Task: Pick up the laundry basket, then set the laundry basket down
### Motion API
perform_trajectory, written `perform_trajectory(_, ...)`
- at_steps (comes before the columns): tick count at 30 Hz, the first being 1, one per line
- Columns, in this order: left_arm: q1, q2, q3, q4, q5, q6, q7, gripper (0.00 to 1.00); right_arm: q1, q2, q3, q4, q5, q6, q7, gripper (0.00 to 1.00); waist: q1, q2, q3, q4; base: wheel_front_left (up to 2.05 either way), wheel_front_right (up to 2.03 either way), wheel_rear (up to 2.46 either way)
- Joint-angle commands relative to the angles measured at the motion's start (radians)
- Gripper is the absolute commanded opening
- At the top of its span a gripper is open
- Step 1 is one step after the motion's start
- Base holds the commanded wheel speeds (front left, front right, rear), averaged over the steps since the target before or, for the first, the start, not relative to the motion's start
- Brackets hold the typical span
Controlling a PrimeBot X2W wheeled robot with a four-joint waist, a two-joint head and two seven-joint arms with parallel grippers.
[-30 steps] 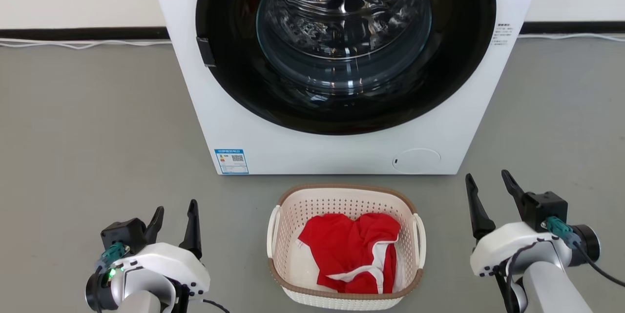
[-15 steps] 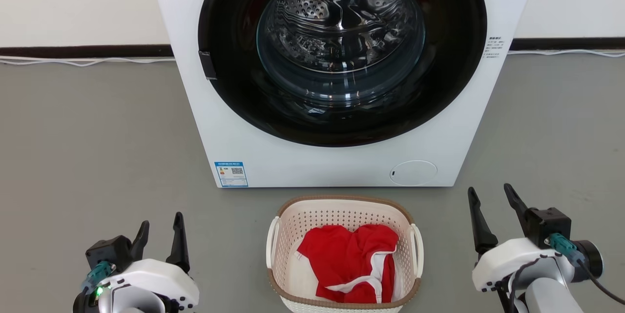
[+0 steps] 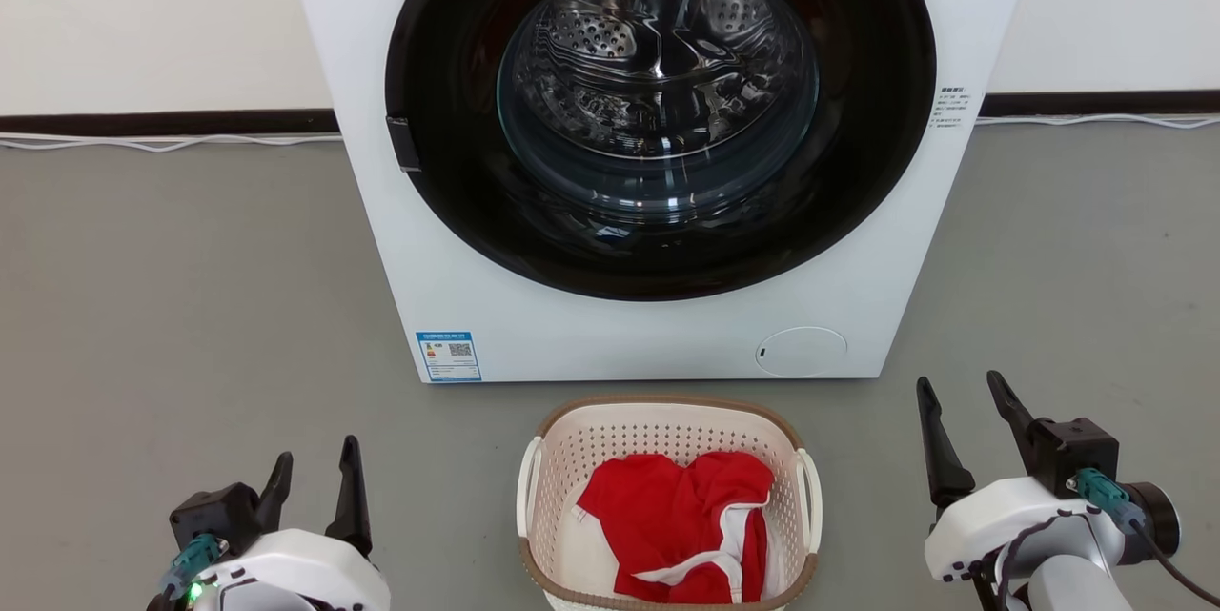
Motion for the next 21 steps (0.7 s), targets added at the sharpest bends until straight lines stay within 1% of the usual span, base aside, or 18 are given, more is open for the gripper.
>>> perform_trajectory(1, -0.014, 0.014, 0.02, -0.03, 0.004, 0.004, -0.005, 1.0, -0.006, 0.001, 0.023, -0.026, 0.01, 0.006, -0.011, 1.0, 0.0, -0.0001, -0.003, 0.001, 0.0, 0.0, 0.0)
perform_trajectory(9, -0.005, 0.014, 0.015, -0.034, -0.003, 0.007, -0.005, 1.0, -0.001, 0.001, 0.028, -0.023, 0.014, 0.006, -0.011, 1.0, 0.0, -0.0001, -0.013, 0.003, 0.0, 0.0, 0.0)
perform_trajectory(10, 0.01, 0.0, -0.009, -0.005, -0.002, 0.001, 0.0, 0.0, 0.017, 0.001, 0.001, 0.001, 0.006, 0.0, 0.0, 0.0, 0.0, -0.0001, -0.013, 0.003, 0.0, 0.0, 0.0)
perform_trajectory(15, 0.045, -0.01, -0.009, 0.039, -0.004, 0.001, 0.002, 0.0, 0.055, 0.009, 0.0, 0.042, 0.008, -0.001, 0.003, 0.0, 0.0, -0.0001, -0.013, 0.003, 0.0, 0.0, 0.0)
perform_trajectory(18, 0.045, -0.01, -0.003, 0.041, -0.03, 0.0, 0.015, 0.0, 0.054, 0.01, -0.008, 0.046, 0.038, -0.001, 0.017, 0.0, 0.0002, -0.0001, -0.012, 0.002, 0.0, 0.0, 0.0)
perform_trajectory(21, 0.045, -0.009, -0.002, 0.031, -0.064, -0.002, 0.025, 0.0, 0.055, 0.009, -0.01, 0.037, 0.078, 0.0, 0.029, 0.0, 0.002, -0.0001, -0.012, 0.001, 0.0, 0.0, 0.0)
